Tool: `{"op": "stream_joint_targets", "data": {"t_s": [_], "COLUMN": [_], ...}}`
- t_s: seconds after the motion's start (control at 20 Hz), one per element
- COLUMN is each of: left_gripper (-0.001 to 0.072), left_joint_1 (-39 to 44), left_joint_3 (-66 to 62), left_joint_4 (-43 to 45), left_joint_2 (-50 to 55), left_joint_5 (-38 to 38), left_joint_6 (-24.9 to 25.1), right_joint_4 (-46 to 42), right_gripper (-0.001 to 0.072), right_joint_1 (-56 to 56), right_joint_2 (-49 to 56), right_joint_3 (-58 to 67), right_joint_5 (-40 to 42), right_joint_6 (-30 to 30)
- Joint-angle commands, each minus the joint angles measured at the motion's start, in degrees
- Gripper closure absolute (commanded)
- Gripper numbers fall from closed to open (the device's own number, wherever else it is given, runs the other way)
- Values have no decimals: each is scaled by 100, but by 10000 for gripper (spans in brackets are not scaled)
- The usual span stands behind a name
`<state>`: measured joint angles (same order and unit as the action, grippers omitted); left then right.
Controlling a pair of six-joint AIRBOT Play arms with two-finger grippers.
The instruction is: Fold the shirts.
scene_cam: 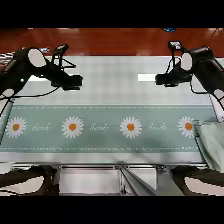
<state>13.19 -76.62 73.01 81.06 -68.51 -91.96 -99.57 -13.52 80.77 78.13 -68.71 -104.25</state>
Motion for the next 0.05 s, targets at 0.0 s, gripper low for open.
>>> {"op": "stream_joint_targets", "data": {"t_s": [0.0], "left_gripper": [688], "left_joint_1": [4], "left_joint_3": [-2], "left_joint_4": [4], "left_joint_2": [2], "left_joint_5": [-9], "left_joint_6": [-9], "right_joint_4": [-2], "right_gripper": [689], "right_joint_1": [-4], "right_joint_2": [0], "right_joint_3": [7], "right_joint_5": [0], "right_joint_6": [-7]}}
